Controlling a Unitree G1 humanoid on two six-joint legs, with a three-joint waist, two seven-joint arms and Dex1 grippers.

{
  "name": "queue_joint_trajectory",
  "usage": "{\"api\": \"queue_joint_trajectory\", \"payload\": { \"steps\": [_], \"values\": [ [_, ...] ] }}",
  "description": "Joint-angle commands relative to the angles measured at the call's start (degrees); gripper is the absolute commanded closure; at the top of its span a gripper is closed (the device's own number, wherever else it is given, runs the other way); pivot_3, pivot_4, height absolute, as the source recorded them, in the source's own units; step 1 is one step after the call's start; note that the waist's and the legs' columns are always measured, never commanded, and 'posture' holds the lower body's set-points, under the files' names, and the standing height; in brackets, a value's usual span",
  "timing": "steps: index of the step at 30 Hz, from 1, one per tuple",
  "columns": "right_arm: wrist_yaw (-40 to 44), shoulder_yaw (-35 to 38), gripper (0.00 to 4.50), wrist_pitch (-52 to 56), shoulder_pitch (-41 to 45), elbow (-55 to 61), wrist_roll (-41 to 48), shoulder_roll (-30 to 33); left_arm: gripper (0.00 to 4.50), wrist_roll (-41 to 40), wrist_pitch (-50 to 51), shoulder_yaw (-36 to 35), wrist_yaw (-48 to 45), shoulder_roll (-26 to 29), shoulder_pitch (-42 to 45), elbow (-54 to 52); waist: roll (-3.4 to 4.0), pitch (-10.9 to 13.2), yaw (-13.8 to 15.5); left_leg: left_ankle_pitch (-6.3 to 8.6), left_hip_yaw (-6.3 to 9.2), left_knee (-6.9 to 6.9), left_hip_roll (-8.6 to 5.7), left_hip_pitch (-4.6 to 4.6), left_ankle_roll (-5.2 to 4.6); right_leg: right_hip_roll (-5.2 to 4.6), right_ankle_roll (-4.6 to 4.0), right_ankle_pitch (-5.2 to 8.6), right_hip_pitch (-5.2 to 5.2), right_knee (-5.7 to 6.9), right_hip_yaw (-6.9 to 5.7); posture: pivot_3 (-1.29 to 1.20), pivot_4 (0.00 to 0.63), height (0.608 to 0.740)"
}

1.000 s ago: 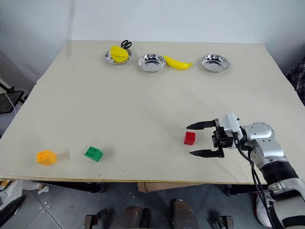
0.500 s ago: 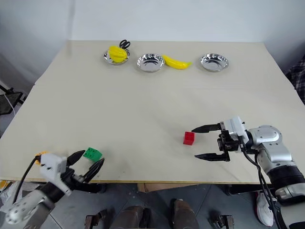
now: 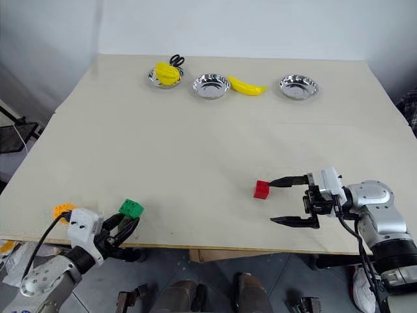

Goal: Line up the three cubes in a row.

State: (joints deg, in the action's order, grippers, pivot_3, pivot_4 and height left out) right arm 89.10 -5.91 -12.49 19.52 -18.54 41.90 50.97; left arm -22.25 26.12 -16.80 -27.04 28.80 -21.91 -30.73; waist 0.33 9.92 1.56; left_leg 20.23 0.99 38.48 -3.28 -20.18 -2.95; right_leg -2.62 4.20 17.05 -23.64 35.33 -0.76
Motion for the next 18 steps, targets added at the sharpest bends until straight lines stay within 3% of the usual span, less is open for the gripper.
{"api": "queue_joint_trajectory", "payload": {
  "steps": [1,7,10,14,18],
  "values": [
    [3.4,3.9,0.0,-0.3,-1.1,-0.3,-1.1,-0.6,3.07,-1.7,-7.3,-1.2,-10.8,5.6,4.6,2.7,0.01,0.0,0.0,0.0,0.01,0.04,0.0,-0.02,0.0,0.0,-0.01,0.01,0.0,0.0,-0.02,0.0,0.15,0.74],
    [2.8,9.0,0.0,-0.3,-4.6,-0.2,-3.1,-0.1,3.07,-9.4,-10.3,2.4,-34.0,17.1,22.8,13.0,0.03,0.0,-0.1,0.02,0.01,0.25,0.0,-0.04,0.02,-0.03,-0.02,0.01,0.04,0.07,-0.07,0.0,0.15,0.74],
    [2.5,11.4,0.0,-0.4,-6.4,0.0,-4.0,0.3,3.07,-10.3,-8.4,7.0,-39.9,18.9,35.6,19.0,0.05,0.0,-0.2,0.04,0.04,0.4,-0.01,-0.05,0.06,-0.03,-0.02,0.01,0.05,0.18,-0.14,0.0,0.15,0.74],
    [1.5,15.4,0.0,-0.1,-10.0,1.0,-4.5,1.2,3.07,-3.2,-12.4,19.4,-47.9,14.5,53.3,30.4,0.08,0.0,0.0,0.07,0.08,0.55,-0.01,-0.12,0.07,-0.02,0.06,-0.03,0.0,0.32,-0.23,0.0,0.15,0.74],
    [-0.6,21.2,0.0,0.6,-17.8,5.6,-4.3,1.8,3.07,7.3,-22.8,30.1,-48.7,0.4,67.3,52.8,0.17,-0.1,0.6,0.07,0.07,0.66,-0.05,-0.12,0.06,-0.01,0.13,-0.07,0.03,0.33,-0.31,0.0,0.15,0.74]
  ]
}}
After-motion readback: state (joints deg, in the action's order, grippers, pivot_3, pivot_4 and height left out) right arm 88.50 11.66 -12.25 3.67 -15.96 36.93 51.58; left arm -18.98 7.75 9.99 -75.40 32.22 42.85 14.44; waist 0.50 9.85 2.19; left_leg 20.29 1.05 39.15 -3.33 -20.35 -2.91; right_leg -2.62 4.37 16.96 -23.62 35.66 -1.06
